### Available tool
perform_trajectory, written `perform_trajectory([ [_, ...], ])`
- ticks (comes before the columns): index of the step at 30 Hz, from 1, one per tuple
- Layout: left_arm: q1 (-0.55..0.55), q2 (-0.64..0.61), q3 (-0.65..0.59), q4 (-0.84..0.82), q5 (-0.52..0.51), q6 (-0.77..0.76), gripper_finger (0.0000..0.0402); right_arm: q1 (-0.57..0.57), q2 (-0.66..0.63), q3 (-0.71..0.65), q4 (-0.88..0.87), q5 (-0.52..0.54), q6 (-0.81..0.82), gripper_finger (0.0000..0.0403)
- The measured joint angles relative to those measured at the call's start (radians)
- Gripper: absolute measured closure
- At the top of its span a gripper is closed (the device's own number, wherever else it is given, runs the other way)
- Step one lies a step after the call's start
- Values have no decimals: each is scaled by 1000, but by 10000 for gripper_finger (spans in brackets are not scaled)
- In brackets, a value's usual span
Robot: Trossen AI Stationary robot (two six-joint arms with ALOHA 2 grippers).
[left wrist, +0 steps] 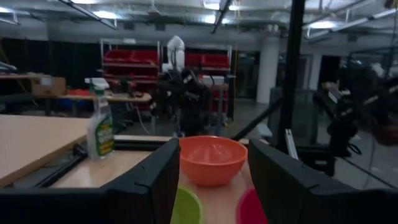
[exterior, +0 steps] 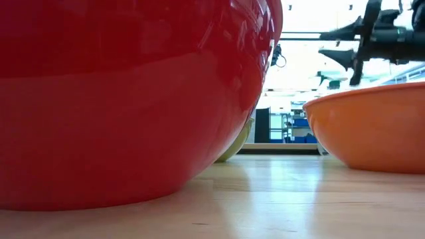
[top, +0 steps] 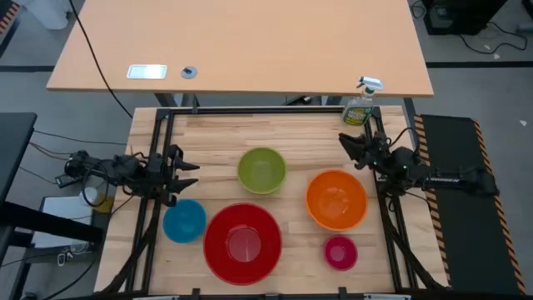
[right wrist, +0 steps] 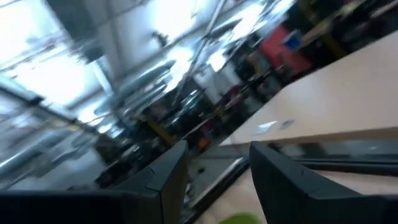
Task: Nest bowls inside each other
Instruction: Stack the orange bowl on top of the large red bowl
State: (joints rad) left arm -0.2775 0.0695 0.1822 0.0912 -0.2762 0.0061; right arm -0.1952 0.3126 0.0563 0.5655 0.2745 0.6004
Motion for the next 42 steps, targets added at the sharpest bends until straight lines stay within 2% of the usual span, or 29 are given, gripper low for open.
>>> perform_trajectory([
  [3, 10, 77, 70, -23, -11, 19, 209, 36, 114, 130, -88, -65, -26, 230],
  [6, 27, 148, 129, -30, -30, 65, 209, 89, 280, 302, -311, 5, -55, 240],
  [9, 43, 195, 177, -55, -77, 85, 209, 121, 443, 511, -684, 98, 1, 250],
  [12, 57, 221, 210, -114, -93, 88, 209, 137, 614, 728, -1071, 108, 95, 258],
  [16, 68, 230, 217, -142, -93, 93, 209, 161, 822, 989, -1413, 52, 73, 271],
  [20, 74, 233, 217, -102, -93, 79, 209, 176, 989, 1166, -1610, -52, -34, 280],
  [23, 74, 235, 218, -86, -91, 5, 209, 175, 1087, 1236, -1760, -60, -59, 279],
  [26, 71, 245, 218, -127, -74, -18, 209, 159, 1154, 1261, -1887, -91, -62, 261],
  [31, 71, 290, 218, -146, -60, -23, 209, 129, 1222, 1262, -1958, -166, -107, 190],
  [36, 71, 345, 218, -146, -59, -22, 209, 110, 1291, 1257, -1984, -163, -184, 125],
  [39, 71, 369, 218, -146, -59, -29, 209, 83, 1321, 1220, -1981, -164, -218, 122],
  [42, 71, 382, 218, -147, -59, -42, 209, 55, 1336, 1171, -1958, -172, -245, 135],
])
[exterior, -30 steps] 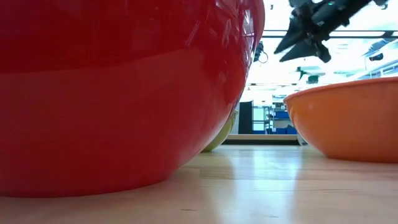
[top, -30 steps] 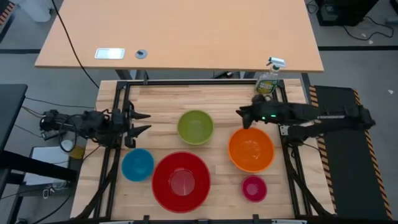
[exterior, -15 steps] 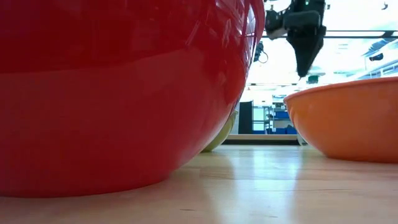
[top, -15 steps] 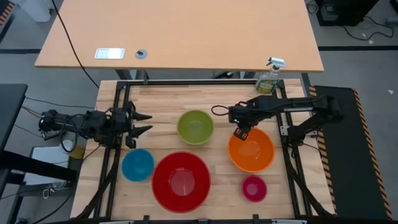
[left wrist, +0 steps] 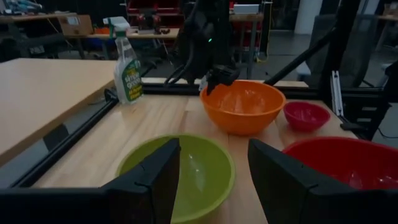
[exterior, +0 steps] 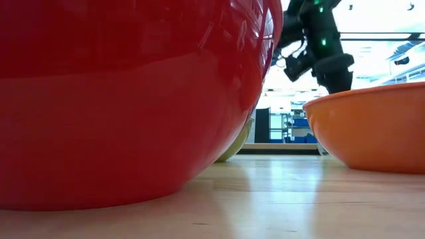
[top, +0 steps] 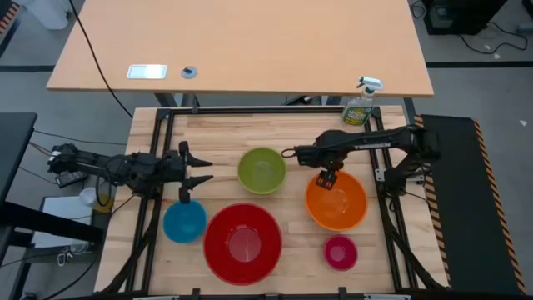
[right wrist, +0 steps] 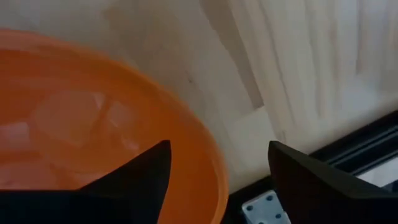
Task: Nest bowls inside each other
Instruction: Stack the orange bowl on top of the large red bowl
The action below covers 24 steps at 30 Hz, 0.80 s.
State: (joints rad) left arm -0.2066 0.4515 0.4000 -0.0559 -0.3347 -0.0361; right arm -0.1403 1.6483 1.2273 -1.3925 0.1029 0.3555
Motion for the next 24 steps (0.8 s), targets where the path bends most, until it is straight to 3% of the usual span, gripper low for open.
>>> perform_trajectory([
  [7, 0, -10, 0, 1, 0, -2, 209, -30, -6, -118, 150, -45, -90, 203],
  [12, 0, -8, 0, -1, 0, -2, 209, -28, -2, -144, 207, -57, -127, 290],
  [17, 0, -9, 0, 0, 0, -2, 209, -29, -6, -116, 228, -169, -98, 373],
  [24, 0, -24, 26, -44, 0, -2, 209, -27, -2, -30, 170, -202, -41, 386],
])
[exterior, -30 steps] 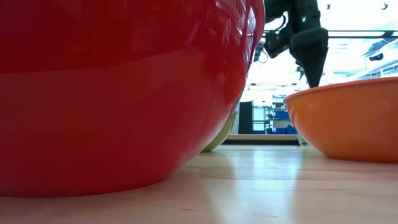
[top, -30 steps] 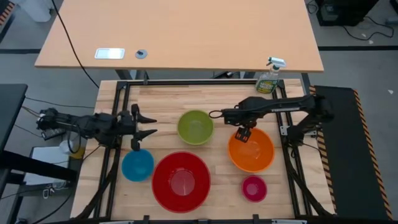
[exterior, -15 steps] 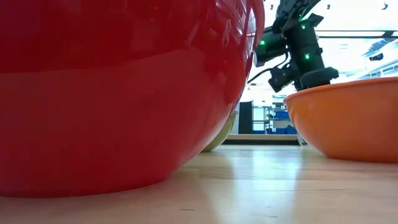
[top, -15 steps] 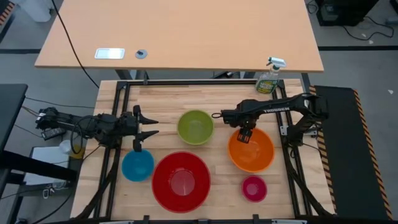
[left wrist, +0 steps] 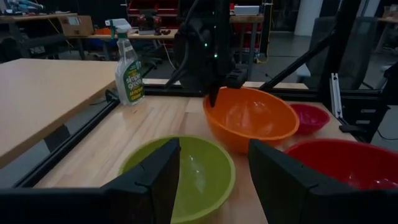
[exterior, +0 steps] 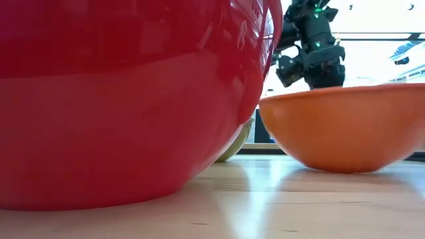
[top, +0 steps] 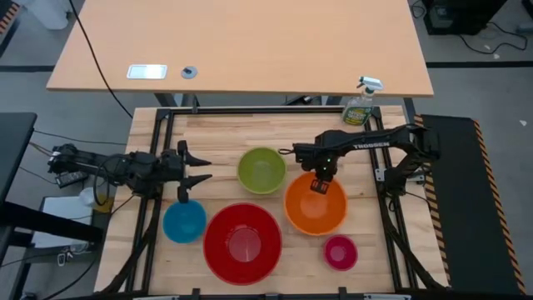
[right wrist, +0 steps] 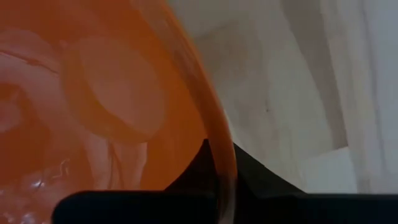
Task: Nest bowls inside each other
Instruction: Stack the orange bowl on top of the large red bowl
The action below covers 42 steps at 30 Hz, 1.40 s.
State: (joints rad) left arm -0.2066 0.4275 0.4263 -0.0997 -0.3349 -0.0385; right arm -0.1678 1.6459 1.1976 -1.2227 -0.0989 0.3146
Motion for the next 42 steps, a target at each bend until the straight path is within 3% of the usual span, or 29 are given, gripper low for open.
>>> perform_trajectory([
  [4, 0, -20, 53, -102, 0, -1, 209, 12, -8, 102, -101, 46, 33, 382],
  [11, -1, -25, 79, -179, 0, -6, 209, 44, -61, 330, -154, -10, 101, 384],
  [16, 0, -35, 92, -189, 14, -2, 209, 105, -63, 448, -46, -28, 221, 382],
  [23, -1, -104, 150, -218, 147, 0, 209, 242, -5, 457, 266, -14, 290, 381],
  [29, 0, -163, 151, -235, 147, 5, 209, 325, 142, 528, 347, 21, 310, 381],
  [34, 0, -203, 152, -236, 147, 7, 209, 362, 327, 767, 269, 59, 275, 381],
  [37, 0, -216, 152, -236, 147, 7, 209, 372, 437, 927, 131, 90, 256, 381],
  [42, 0, -221, 151, -249, 147, 16, 209, 383, 577, 1107, 53, 108, 231, 380],
])
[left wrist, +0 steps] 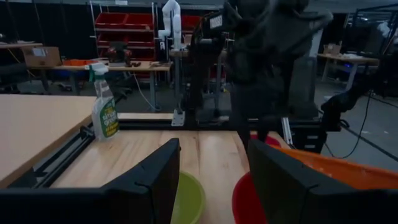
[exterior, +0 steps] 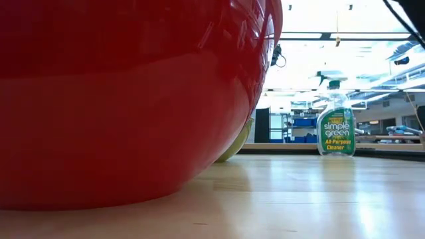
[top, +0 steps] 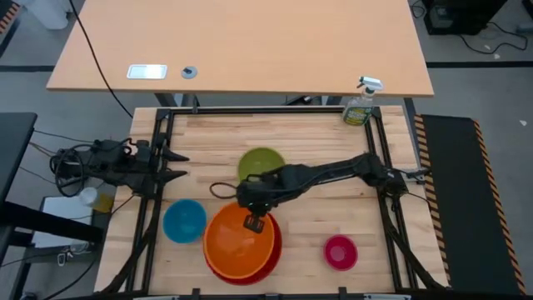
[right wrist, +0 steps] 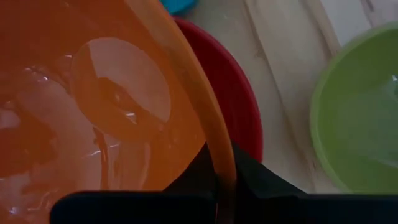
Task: Nest bowls inside each other
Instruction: Stack the orange bowl on top of the large red bowl, then stack the green bowl on top of the orange bowl
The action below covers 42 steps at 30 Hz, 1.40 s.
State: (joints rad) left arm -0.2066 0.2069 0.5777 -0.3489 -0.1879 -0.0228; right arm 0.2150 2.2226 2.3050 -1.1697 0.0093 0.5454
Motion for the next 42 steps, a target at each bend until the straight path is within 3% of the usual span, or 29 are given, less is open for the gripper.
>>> perform_trajectory([
  [11, 0, 1, 0, -8, 0, 10, 209, -13, 149, 37, -34, -37, -106, 367],
  [20, 0, 2, 0, -25, 0, 7, 209, -33, 147, 43, -1, -80, -126, 250],
  [25, 0, 2, 0, -26, 0, 7, 209, -58, 115, 49, -72, -112, -74, 200],
  [32, 0, 2, 0, -40, 0, -11, 209, -88, 77, 51, -321, 137, -121, 191],
  [42, 0, 2, -1, -88, -1, -42, 209, -232, 72, 44, -400, 168, -87, 193],
])
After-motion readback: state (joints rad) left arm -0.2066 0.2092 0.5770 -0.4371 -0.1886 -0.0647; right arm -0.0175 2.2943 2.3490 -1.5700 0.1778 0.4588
